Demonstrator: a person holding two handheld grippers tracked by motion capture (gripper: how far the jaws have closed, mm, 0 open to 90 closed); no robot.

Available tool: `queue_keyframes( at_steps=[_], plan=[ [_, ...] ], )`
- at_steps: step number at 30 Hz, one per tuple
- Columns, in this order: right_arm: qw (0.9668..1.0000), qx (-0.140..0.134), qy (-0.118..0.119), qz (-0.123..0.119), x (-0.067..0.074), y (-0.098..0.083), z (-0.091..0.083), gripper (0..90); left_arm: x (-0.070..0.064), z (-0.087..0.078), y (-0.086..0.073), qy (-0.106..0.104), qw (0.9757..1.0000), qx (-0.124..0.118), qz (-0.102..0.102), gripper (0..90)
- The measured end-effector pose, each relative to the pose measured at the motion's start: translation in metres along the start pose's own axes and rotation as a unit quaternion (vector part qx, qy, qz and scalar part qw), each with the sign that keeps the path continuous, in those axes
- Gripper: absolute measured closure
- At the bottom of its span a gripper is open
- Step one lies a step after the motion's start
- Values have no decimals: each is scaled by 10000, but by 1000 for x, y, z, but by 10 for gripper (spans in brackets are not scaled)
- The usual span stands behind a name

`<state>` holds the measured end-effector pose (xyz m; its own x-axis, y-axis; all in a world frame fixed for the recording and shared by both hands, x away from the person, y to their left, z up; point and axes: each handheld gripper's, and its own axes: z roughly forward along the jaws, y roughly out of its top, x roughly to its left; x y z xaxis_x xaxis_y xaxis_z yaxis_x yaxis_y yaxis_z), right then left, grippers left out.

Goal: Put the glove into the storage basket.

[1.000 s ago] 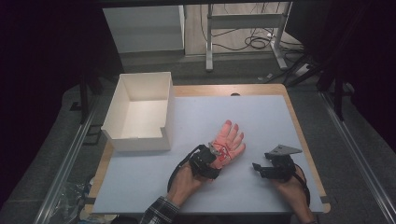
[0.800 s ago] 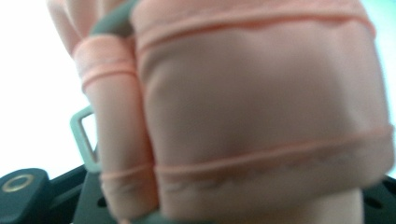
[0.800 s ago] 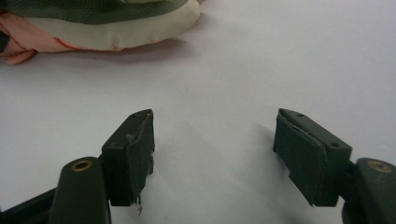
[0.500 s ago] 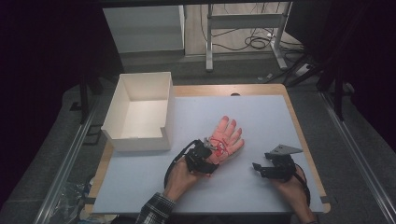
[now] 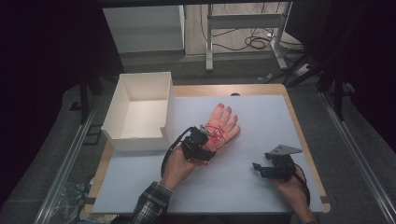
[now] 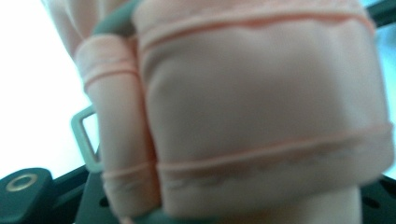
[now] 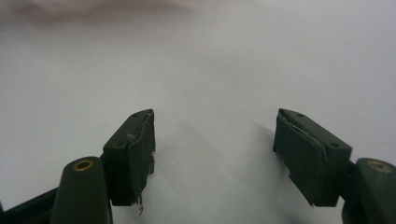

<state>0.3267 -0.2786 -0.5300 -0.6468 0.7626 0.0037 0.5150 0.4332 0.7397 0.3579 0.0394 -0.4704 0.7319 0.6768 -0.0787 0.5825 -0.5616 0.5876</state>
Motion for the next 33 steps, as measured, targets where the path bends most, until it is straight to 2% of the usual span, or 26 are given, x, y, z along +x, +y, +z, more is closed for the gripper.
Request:
queue_keyframes(
  at_steps=[8,18,28,33],
  plan=[
    [10000,21,-41,-38,1,0,0,298,15,-18,20,206,9997,-80,-95,493],
    [9999,22,-97,-113,3,0,1,296,31,-43,42,332,9991,-151,-194,490],
    [9998,35,-101,-158,4,0,1,277,51,-63,50,443,9980,-226,-387,489],
    [9998,47,-92,-179,4,0,2,261,63,-75,54,572,9969,-245,-487,489]
  ],
)
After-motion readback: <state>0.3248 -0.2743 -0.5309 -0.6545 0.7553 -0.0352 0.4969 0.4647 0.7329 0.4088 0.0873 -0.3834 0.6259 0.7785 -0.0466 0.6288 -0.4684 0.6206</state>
